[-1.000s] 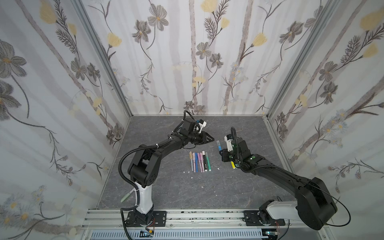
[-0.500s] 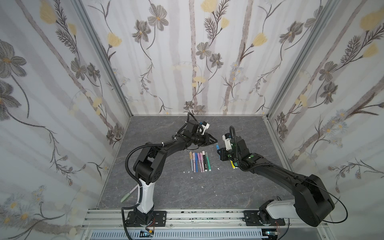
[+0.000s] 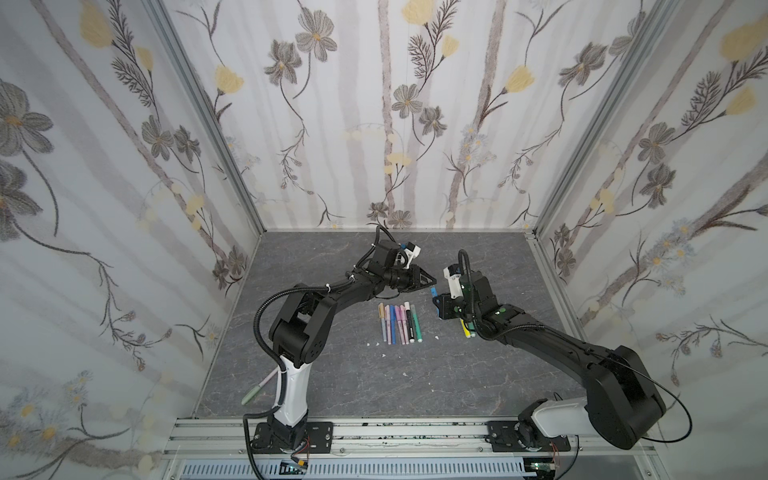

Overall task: Open the pen caps
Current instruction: 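Lift the light-blue highlighter toward the left gripper while the left gripper closes on its cap, then pull the right gripper away from the left gripper, uncapping the light-blue highlighter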

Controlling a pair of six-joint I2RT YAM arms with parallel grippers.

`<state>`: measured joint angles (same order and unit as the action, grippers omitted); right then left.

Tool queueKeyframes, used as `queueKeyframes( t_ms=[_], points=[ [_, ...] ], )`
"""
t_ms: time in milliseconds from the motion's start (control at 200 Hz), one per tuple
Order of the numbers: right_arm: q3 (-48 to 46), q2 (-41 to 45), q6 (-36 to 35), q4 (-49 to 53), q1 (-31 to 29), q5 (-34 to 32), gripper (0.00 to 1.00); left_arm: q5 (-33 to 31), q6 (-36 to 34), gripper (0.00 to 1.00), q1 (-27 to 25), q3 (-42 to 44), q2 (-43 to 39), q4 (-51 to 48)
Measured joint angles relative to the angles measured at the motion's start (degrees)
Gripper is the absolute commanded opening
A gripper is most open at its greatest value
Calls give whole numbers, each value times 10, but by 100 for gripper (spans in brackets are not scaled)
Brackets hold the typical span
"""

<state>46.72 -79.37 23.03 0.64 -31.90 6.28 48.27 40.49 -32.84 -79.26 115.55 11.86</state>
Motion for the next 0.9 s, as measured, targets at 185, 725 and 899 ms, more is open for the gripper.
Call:
queueKeyframes(
  t_ms=[185,725,899],
  points=[
    [0,-1,0,-2,0,0,0,1,3,16,0,0,0,5],
    [6,-25,0,-16,0,0,25,14,13,0,-2,0,0,20],
    [18,-37,0,-16,1,0,10,14,13,0,0,0,0,20]
  ],
)
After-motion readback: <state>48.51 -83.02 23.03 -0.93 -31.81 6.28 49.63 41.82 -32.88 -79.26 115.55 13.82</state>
